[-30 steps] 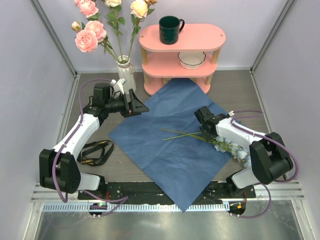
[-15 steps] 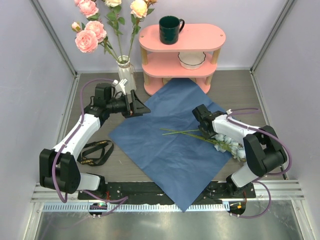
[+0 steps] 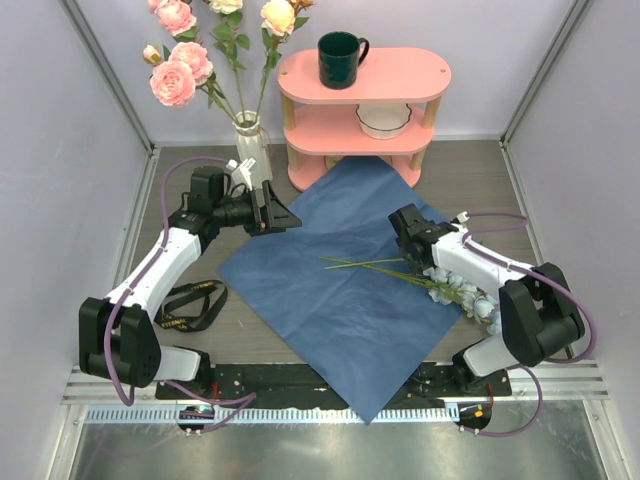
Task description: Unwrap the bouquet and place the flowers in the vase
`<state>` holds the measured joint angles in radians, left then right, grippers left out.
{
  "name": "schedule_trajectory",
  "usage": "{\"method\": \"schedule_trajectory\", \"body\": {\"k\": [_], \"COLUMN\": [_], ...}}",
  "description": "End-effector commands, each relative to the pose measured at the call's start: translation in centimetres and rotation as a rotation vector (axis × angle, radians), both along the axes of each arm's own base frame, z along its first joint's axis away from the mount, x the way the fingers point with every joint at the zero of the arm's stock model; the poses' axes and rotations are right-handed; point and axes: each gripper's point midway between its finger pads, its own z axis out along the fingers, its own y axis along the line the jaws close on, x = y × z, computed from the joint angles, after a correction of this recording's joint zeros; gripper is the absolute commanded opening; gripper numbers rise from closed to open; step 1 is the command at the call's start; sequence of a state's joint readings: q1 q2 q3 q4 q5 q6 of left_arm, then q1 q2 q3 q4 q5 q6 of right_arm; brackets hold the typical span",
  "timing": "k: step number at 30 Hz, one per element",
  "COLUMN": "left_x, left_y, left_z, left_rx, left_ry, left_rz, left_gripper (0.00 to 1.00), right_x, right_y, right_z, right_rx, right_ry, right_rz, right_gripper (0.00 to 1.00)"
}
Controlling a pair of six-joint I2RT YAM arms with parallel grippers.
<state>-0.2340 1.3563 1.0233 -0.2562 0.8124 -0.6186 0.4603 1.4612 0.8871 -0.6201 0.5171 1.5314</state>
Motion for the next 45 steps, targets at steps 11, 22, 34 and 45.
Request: {"method": "schedule_trajectory", "body": {"k": [11, 22, 34, 45], "left_x": [-0.5, -0.6, -0.3, -0.2], "left_y": [-0.3, -0.3, -0.2, -0.4], "left_z": [0.2, 0.4, -0.4, -1.3], "left_rx": [0.003, -0.002, 0.017, 0.026], "left_ry": [-0.019, -0.022, -0.007, 0.022], "left_rz": [-0.03, -0.034, -0.029, -0.037], "left_gripper": [0.82, 0.83, 0.83, 0.83], "right_x": [1.8, 1.2, 3.0, 2.7], "right_y": [0.5, -0.5, -0.9, -3.3], "right_z": [-2.7, -2.3, 2.2, 10.9], "right_rx": [-0.002, -0.02, -0.048, -0.092], "right_ry": [0.039, 0.012, -0.12, -0.477], "right_rz": [0.01, -0.016, 0.03, 0.058], "right_gripper": [0.35, 0.26, 0.01, 0.17]}}
